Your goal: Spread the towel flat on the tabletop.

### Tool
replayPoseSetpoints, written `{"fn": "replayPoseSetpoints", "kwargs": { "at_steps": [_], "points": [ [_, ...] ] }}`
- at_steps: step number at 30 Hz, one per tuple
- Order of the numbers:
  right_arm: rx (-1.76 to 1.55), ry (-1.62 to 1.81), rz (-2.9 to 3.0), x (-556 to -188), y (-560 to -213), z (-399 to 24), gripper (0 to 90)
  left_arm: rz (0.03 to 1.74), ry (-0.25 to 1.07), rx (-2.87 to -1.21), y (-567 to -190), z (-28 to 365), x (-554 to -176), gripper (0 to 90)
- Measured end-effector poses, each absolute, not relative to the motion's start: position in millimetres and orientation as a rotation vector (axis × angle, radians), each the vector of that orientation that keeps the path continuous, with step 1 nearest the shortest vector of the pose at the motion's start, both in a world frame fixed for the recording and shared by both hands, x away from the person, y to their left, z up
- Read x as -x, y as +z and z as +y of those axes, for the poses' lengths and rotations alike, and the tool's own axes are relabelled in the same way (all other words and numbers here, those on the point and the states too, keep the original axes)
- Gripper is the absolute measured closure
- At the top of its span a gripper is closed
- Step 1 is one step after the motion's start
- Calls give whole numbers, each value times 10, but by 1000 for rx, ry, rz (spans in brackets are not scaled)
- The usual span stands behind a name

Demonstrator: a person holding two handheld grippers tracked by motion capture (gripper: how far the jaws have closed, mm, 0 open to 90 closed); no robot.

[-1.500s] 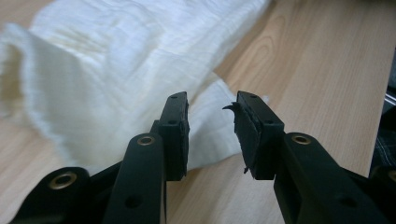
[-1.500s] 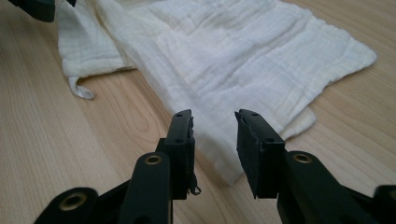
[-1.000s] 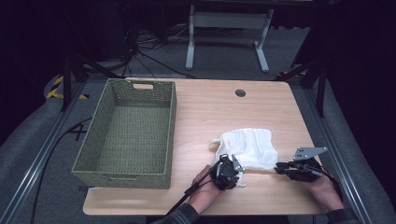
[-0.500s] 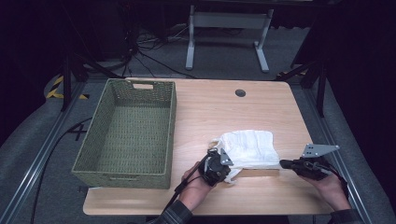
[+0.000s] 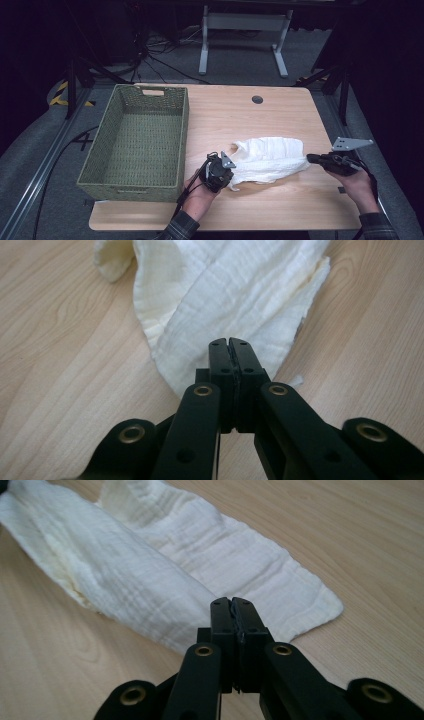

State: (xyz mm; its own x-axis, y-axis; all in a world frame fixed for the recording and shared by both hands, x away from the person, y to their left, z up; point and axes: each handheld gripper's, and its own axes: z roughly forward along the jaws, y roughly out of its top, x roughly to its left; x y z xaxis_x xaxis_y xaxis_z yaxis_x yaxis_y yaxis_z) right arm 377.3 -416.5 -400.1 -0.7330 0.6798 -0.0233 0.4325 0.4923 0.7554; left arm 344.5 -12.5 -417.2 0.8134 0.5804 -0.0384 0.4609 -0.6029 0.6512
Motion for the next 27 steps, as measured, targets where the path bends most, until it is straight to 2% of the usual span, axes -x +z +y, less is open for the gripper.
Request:
{"fn": "replayPoseSetpoints", "kwargs": {
  "at_steps": [8, 14, 15, 20, 27],
  "points": [
    [-1010, 1016, 2494, -4240, -4268, -4032, 890, 745, 175, -2411, -4299, -196, -3480, 898],
    [-1036, 955, 2527, -4462, -4446, -3914, 886, 718, 185, -2450, -4420, -282, -3487, 897],
    [-1036, 955, 2527, -4462, -4446, -3914, 886, 718, 185, -2450, -4420, -282, -3487, 897],
    [-1030, 1001, 2481, -4412, -4343, -3971, 751, 706, 159, -2492, -4465, -296, -3506, 894],
    [-1007, 1104, 2429, -4158, -4128, -4083, 708, 714, 162, -2486, -4475, -298, -3501, 892]
  ]
}}
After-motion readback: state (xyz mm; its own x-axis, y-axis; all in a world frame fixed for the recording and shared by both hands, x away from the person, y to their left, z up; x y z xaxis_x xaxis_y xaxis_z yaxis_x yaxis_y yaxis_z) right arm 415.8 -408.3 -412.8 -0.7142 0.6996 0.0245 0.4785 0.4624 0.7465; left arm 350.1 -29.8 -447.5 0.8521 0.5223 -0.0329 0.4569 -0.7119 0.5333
